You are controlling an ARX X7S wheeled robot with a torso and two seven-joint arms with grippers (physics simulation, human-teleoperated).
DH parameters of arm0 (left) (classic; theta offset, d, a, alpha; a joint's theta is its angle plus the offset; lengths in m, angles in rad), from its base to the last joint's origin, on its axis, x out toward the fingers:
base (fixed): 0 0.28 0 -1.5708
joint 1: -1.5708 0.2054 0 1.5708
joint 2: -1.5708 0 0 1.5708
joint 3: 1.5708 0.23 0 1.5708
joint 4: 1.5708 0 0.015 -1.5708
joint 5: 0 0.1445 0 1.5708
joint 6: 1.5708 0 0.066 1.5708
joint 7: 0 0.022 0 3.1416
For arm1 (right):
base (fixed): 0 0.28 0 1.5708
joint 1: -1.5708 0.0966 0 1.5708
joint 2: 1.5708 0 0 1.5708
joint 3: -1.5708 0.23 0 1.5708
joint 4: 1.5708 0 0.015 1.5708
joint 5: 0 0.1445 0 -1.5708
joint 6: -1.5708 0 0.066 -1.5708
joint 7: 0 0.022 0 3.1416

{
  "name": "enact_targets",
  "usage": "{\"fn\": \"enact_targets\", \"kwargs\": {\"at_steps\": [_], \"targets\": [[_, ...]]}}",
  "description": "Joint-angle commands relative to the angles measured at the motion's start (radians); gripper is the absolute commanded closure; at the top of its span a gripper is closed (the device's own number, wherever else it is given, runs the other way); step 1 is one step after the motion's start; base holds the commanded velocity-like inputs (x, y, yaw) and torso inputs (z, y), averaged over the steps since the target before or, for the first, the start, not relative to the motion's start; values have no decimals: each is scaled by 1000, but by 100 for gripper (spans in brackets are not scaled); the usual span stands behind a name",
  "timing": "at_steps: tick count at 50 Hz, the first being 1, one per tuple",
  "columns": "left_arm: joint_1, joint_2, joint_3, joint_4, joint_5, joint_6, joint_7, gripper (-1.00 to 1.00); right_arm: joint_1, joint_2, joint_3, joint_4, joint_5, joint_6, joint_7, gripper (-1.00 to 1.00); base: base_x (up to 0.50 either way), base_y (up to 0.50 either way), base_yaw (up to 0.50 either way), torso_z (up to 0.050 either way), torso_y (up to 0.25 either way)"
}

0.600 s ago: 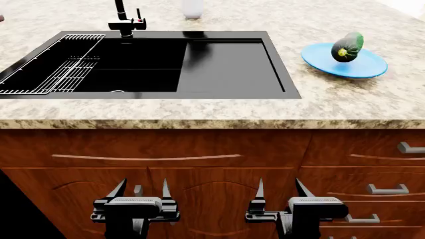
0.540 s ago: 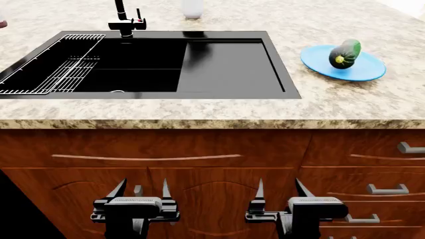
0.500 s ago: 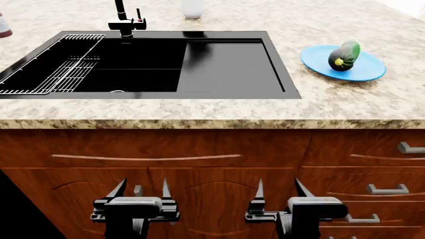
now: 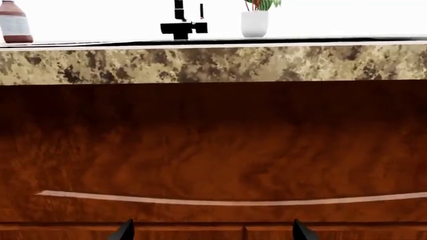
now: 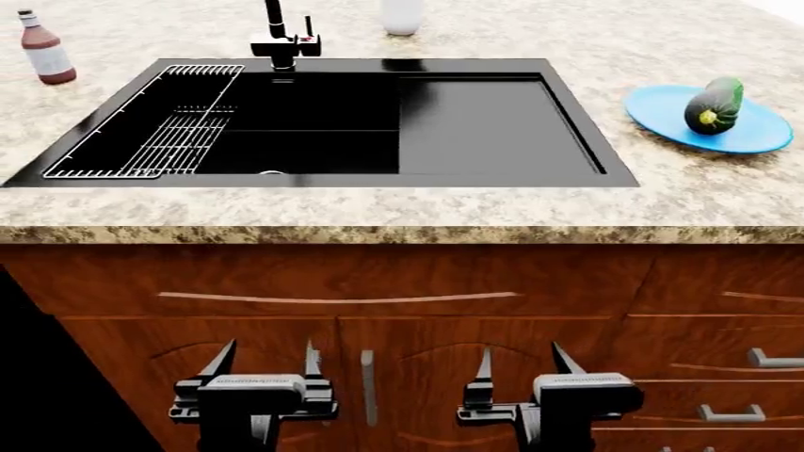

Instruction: Pick the zucchini from the counter and place it in the sink. Then turn on the sink faucet.

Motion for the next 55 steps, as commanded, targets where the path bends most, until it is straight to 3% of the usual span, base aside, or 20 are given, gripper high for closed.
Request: {"fn": "enact_targets", "kwargs": {"at_steps": [1,9,27,29,32,42,47,51,54,55], "targets": [[0,-18,18,-16,-13,13,-24,-100,1,15,-33,17,-5,-11,33,-100,0,500,0,0,0],[2,-26,30,-9,-24,-11,-34,-100,1,21,-37,17,33,-10,28,-100,0,125,0,0,0],[2,-50,61,37,-42,-59,-52,-100,-1,44,-63,-27,60,31,46,-100,0,0,0,50,0],[0,-60,66,104,-68,-146,-39,-100,-1,48,-63,-63,69,74,50,-100,0,0,0,50,0],[-31,-102,53,406,-144,-452,-36,-100,7,89,-86,-315,80,336,44,-100,0,0,0,50,0],[-201,-144,47,696,-206,-858,-76,-100,186,98,-14,-656,250,877,35,-100,0,0,0,50,0],[-303,-137,16,793,-281,-1056,-79,-100,254,94,18,-796,296,1051,70,-100,0,0,0,50,0],[-410,-126,-1,858,-331,-1215,-87,-100,374,71,80,-931,376,1311,92,-100,0,0,0,50,0],[-556,-60,-102,903,-405,-1416,-93,-100,516,53,105,-991,414,1533,111,-100,0,0,0,33,0],[-614,-42,-120,903,-418,-1497,-104,-100,549,58,147,-955,534,1574,149,-100,0,0,0,0,0]]}}
